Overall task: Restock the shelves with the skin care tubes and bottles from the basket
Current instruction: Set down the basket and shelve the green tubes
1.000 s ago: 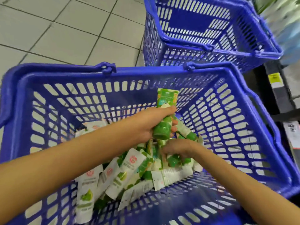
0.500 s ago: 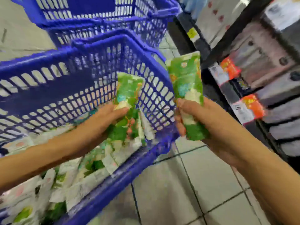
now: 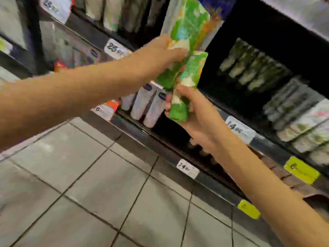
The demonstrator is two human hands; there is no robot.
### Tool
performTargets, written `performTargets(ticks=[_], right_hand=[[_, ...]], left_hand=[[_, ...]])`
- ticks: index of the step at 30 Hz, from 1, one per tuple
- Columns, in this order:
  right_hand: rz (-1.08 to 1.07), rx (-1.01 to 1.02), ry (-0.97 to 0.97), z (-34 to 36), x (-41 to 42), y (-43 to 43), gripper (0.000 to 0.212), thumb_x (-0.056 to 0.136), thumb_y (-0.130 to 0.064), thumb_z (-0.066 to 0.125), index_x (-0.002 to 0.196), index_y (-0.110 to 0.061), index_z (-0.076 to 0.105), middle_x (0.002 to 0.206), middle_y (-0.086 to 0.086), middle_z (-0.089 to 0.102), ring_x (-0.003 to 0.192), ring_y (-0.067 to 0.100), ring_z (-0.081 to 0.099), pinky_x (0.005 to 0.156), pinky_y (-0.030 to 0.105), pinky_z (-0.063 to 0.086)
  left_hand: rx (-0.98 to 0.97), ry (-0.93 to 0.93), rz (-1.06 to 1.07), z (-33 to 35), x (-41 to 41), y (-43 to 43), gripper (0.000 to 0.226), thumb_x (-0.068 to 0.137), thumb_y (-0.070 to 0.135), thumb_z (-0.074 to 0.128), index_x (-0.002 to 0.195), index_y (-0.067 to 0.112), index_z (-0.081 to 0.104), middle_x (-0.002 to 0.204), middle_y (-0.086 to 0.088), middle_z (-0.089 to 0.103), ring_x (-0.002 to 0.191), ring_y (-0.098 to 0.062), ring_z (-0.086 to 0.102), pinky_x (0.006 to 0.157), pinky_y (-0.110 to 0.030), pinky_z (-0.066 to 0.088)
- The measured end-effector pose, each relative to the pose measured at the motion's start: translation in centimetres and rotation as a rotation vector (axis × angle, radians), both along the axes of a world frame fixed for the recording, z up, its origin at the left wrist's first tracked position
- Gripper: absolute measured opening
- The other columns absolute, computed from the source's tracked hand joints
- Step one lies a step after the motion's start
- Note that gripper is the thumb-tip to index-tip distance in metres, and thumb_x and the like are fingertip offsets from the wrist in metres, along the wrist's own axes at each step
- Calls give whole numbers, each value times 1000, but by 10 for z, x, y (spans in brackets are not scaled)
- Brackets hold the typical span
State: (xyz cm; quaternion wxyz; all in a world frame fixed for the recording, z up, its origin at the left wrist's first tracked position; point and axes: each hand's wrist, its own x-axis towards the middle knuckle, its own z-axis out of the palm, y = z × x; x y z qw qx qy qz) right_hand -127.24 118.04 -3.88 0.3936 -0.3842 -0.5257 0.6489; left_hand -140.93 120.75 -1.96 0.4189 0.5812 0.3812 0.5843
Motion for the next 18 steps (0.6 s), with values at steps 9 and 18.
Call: performTargets(ticks=[9,18], right_hand=[[-202,136,33,19,80,51,11,97,-33,41,105,-29,47,94,0,59,84,16,60,83,35,51],[-497,150,44,20,133,140,24,91,-10,54,115,-13,51,97,1,59,86,11,56,78,28,46]], left_hand=[[105,-175,-76,6,41,13,12,96,17,44,103,26,48,82,3,55,66,-6,55,65,-23,50],[-108,-153,-100,-15,85,37,12,95,14,42,95,24,49,80,0,61,56,-4,61,56,-22,52]])
